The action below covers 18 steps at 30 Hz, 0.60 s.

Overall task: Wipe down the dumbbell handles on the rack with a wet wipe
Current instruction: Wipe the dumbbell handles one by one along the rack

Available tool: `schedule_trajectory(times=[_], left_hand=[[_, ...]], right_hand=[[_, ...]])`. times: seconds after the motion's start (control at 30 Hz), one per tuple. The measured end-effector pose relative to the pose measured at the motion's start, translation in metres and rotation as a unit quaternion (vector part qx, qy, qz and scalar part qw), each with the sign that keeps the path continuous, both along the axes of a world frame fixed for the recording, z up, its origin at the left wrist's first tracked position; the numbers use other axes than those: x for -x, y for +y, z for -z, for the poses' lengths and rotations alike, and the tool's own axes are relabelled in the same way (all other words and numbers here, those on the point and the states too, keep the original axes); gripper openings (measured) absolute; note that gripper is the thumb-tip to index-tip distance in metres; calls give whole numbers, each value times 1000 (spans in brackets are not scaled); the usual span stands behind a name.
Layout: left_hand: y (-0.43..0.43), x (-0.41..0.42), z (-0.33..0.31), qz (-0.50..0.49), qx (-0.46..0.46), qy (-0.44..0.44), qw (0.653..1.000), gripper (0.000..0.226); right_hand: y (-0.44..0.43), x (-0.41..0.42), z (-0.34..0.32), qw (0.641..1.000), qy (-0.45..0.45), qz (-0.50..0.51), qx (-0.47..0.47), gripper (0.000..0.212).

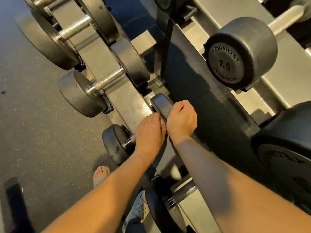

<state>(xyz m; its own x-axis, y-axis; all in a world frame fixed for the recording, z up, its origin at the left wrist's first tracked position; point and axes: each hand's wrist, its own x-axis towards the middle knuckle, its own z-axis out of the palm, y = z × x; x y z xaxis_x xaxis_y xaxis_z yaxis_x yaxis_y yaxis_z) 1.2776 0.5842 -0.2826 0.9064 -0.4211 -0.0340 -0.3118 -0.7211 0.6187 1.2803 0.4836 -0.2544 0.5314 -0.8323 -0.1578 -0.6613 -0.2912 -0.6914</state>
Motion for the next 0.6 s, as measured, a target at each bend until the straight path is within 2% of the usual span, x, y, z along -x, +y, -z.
schedule_trajectory(times=[0.13,0.2,0.27,0.37,0.43,0.5,0.57,0.6], left_hand=[[5,-12,1,30,-45,9,998,13],[5,-18,-2,31,-38,49,998,23],[5,-28,-3,26,-1,141,990,34],[10,-49,-3,1,67,295,953,17],[13,-62,-4,-30,76,368,926,17],[11,-66,-6,-46,47,343,937,20],[10,-56,-12,-53,6,216,975,22],[10,-44,-17,-64,17,166,984,21]], right_hand=[[-1,0,-3,1000,2,2,-8,32],[0,-1,-4,1000,-1,3,-7,33],[1,0,-5,1000,-2,8,-4,33],[2,-1,-6,1000,0,20,-7,33],[3,-3,-8,1000,0,26,-8,33],[3,-4,-9,1000,0,30,-3,32],[4,-5,-9,999,1,32,1,31],[4,-5,-8,999,0,32,2,31]])
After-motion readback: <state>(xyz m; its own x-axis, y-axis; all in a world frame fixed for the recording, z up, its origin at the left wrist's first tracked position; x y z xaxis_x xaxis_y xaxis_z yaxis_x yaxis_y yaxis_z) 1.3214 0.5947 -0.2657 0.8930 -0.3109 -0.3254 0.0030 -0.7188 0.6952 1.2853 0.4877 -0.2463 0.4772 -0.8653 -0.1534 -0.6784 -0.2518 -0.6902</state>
